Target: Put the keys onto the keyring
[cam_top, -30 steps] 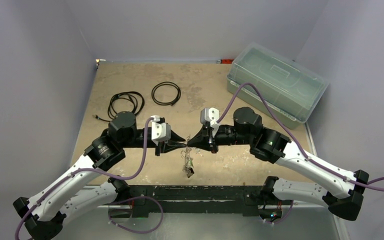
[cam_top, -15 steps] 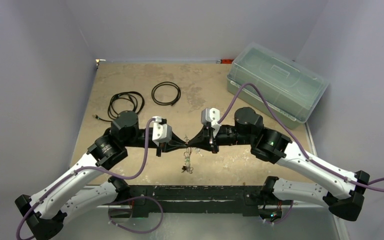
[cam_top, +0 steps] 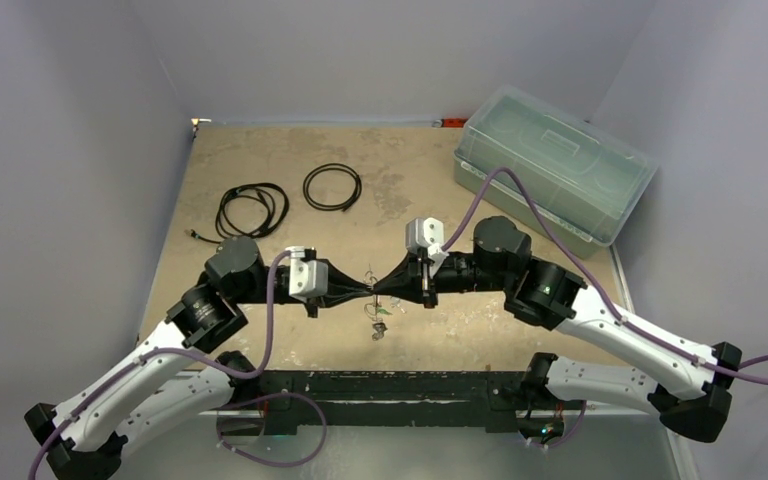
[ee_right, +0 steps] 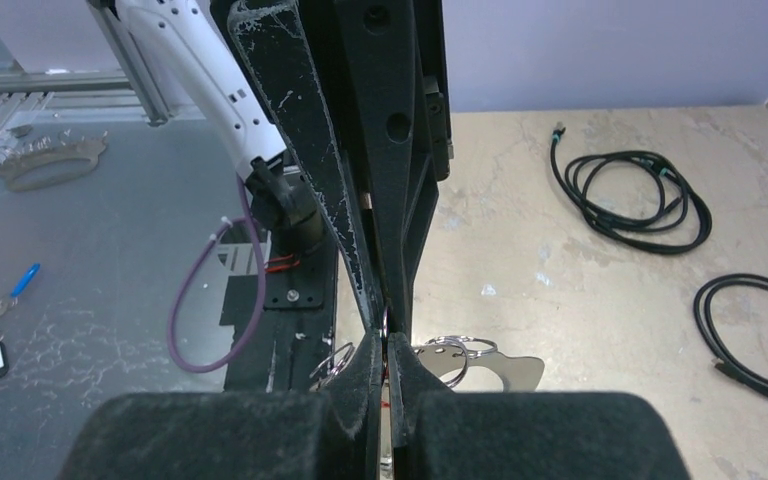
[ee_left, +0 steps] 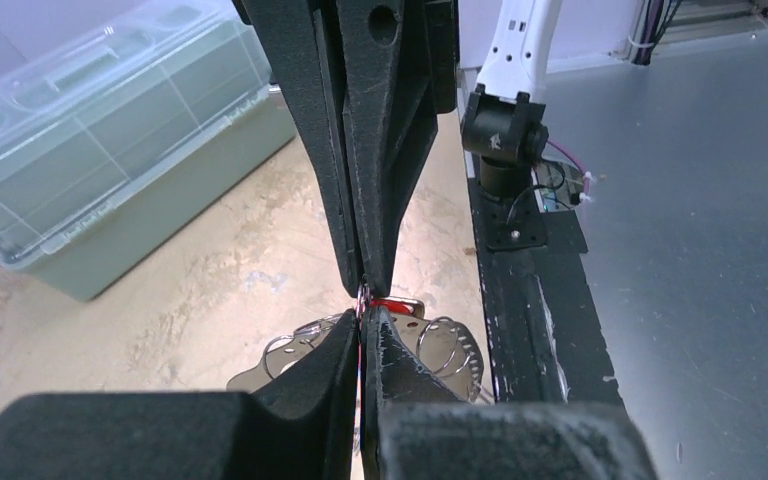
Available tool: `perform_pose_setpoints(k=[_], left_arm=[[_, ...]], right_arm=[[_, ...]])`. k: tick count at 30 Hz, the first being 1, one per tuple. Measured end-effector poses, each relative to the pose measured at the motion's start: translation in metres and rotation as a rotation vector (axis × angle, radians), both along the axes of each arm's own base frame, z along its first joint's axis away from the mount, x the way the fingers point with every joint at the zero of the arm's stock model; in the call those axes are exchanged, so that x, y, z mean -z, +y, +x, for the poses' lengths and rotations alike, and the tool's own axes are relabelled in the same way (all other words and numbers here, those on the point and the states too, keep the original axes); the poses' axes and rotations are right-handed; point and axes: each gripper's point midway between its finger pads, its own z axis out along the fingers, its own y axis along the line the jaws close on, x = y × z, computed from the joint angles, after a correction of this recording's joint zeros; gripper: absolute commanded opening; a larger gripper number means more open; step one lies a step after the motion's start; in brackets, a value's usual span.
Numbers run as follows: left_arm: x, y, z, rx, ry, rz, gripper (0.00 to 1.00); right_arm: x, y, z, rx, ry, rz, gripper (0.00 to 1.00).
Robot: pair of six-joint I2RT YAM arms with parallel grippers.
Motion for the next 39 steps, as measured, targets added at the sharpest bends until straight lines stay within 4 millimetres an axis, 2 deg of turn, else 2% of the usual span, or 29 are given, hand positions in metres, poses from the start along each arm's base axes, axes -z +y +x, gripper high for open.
perform_pose_setpoints(k=[2, 6, 10, 14, 16, 19, 26, 35, 39], left_arm=[[-0.004, 0.001, -0.001, -0.003, -0.019, -0.025, 0.0], [-0.01, 0.004, -0.003, -0.01, -0.049, -0.065, 0.0], [-0.015, 0.005, -0.003, -0.022, -0.068, -0.095, 0.0], [-0.02, 0.006, -0.002, -0.035, -0.076, -0.117, 0.0], [-0.02, 0.006, -0.001, -0.039, -0.078, -0.123, 0.0], [-0.019, 0.006, -0.001, -0.039, -0.072, -0.125, 0.0], [-0.021, 0.006, -0.003, -0.037, -0.062, -0.152, 0.0], [-0.026, 0.006, -0.004, -0.034, -0.049, -0.182, 0.0], [-0.027, 0.006, -0.004, -0.035, -0.048, -0.185, 0.0]], right_arm=[[-0.004, 0.0, -0.001, -0.005, -0.007, 0.013, 0.13], [-0.008, -0.002, -0.005, -0.016, -0.005, 0.026, 0.21], [-0.013, -0.004, -0.007, -0.017, -0.013, 0.045, 0.16], [-0.018, -0.007, -0.009, -0.015, -0.019, 0.067, 0.41], [-0.019, -0.007, -0.009, -0.013, -0.021, 0.074, 0.44], [-0.019, -0.007, -0.007, -0.003, -0.028, 0.08, 0.44], [-0.012, -0.008, -0.002, 0.03, -0.036, 0.094, 0.37], [-0.015, -0.001, 0.002, 0.027, -0.045, 0.117, 0.3], [-0.013, 0.003, 0.001, 0.01, -0.038, 0.114, 0.19]])
